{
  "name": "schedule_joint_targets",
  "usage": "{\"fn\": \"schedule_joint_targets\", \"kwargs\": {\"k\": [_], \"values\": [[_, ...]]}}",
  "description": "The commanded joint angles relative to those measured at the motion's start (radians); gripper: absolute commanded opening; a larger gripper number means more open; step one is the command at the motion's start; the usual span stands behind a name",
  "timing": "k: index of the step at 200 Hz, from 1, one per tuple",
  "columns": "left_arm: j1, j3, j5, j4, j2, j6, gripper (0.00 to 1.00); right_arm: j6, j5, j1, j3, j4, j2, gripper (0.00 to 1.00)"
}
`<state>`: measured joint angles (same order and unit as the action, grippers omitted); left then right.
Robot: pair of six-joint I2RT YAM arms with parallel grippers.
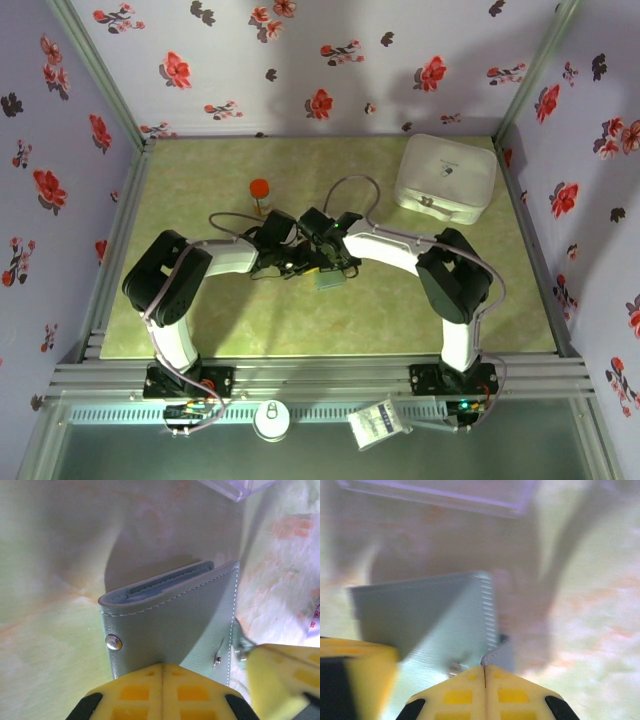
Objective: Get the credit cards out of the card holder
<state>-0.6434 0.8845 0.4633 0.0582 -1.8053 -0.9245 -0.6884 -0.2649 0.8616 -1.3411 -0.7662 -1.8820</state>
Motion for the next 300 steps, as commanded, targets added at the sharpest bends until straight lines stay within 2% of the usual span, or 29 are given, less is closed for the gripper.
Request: {"fn": "schedule_joint_targets", "kwargs": {"k": [1, 55, 66, 77, 127, 153, 223, 259, 300], "values": [[0.021, -0.035, -0.151, -0.237, -0.075, 0.044, 0.00, -0.008, -0.114, -0.016, 0.001, -0.119, 0.043, 0.00], [0.023, -0.031, -0.121, -0.220, -0.049, 0.041, 0.00, -0.006, -0.075, -0.025, 0.022, -0.073, 0.077, 0.00], [0.021, -0.036, -0.106, -0.191, -0.028, 0.030, 0.00, -0.009, -0.019, -0.032, 0.040, -0.045, 0.088, 0.00], [0.016, -0.032, -0.095, -0.177, -0.007, 0.024, 0.04, -0.017, 0.024, -0.043, 0.068, 0.000, 0.106, 0.00], [0.011, 0.008, -0.062, -0.164, 0.059, 0.012, 0.18, -0.028, 0.121, -0.081, 0.152, 0.095, 0.154, 0.18], [0.007, 0.018, -0.048, -0.150, 0.078, -0.003, 0.24, -0.028, 0.162, -0.089, 0.181, 0.141, 0.160, 0.23], [0.004, 0.018, -0.070, -0.160, 0.122, -0.019, 0.28, -0.022, 0.228, -0.107, 0.211, 0.221, 0.125, 0.25], [0.002, -0.001, -0.090, -0.177, 0.130, -0.021, 0.32, -0.008, 0.246, -0.117, 0.218, 0.249, 0.098, 0.24], [-0.001, -0.030, -0.085, -0.151, 0.110, -0.034, 0.31, -0.001, 0.261, -0.124, 0.215, 0.270, 0.070, 0.21]]}}
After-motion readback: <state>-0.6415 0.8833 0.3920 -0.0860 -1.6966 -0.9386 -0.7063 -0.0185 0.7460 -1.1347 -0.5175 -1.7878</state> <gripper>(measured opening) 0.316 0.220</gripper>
